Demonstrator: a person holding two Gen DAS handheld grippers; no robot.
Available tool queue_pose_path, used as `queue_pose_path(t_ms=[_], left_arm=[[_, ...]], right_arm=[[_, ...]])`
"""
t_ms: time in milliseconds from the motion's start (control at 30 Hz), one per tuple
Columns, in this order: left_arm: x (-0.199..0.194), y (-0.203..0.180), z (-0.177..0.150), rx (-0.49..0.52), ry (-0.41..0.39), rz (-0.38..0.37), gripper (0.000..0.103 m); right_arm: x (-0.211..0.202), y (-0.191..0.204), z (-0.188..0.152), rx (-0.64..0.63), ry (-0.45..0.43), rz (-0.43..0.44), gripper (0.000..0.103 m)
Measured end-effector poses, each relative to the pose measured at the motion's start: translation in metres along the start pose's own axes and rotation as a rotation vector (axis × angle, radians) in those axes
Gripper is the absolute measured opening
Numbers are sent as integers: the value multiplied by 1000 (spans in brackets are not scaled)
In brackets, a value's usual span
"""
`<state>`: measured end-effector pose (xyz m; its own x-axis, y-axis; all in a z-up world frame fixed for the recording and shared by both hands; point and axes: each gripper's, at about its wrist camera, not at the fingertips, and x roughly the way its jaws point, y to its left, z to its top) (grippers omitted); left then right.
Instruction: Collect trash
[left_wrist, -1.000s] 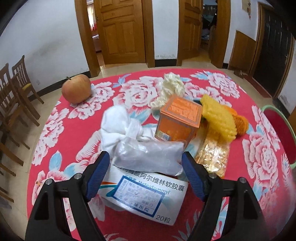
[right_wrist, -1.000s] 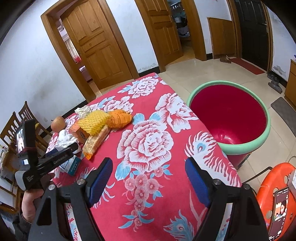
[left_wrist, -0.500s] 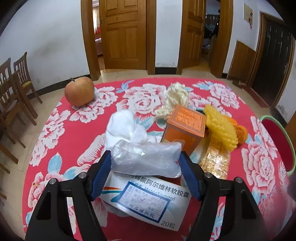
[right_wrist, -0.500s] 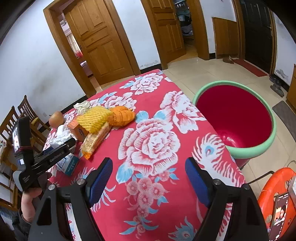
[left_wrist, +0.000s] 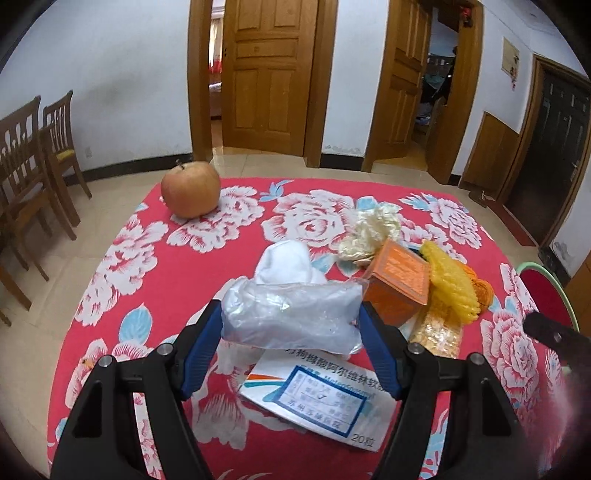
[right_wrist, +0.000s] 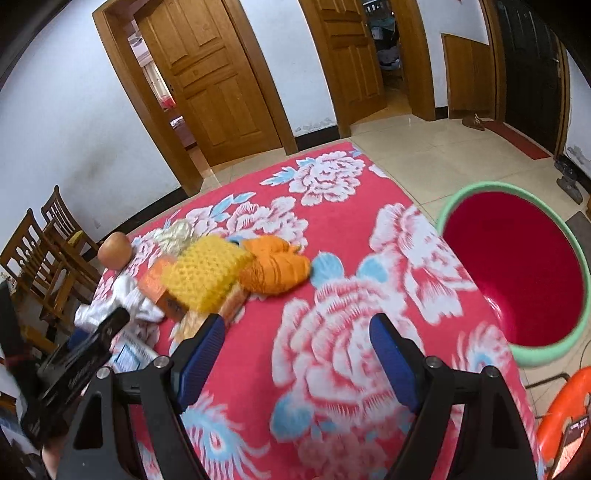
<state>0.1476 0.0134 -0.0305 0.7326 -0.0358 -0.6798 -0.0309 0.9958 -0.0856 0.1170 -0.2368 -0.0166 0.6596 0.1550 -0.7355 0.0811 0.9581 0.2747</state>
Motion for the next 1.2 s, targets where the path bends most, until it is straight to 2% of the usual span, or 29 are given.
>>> queue_pose_path(t_ms=[267,400,500,667,767,1033,1200], left_arm=[[2,8,-1,-35,10,16,73],[3,9,-1,-41,16,16,73],[4,9,-2,-39,15,18,73],[3,9,-2,-40,16,17,73],[4,10,-3,-43,21,15,73],[4,9,-3,-43,22,13,73],[4,10,-3,-49,17,13,73]], right_arm=[[38,2,20,-22,-1,-11,80],[50,6,21,-51,13,-13,73],[56,13,19,-90,19,-25,72],[67,13,18,-95,30,-22,65],[68,14,17,-118,22,-44,58],[67,8,19,-95,18,-52,25],[66,3,19,-69,12,-49,20]])
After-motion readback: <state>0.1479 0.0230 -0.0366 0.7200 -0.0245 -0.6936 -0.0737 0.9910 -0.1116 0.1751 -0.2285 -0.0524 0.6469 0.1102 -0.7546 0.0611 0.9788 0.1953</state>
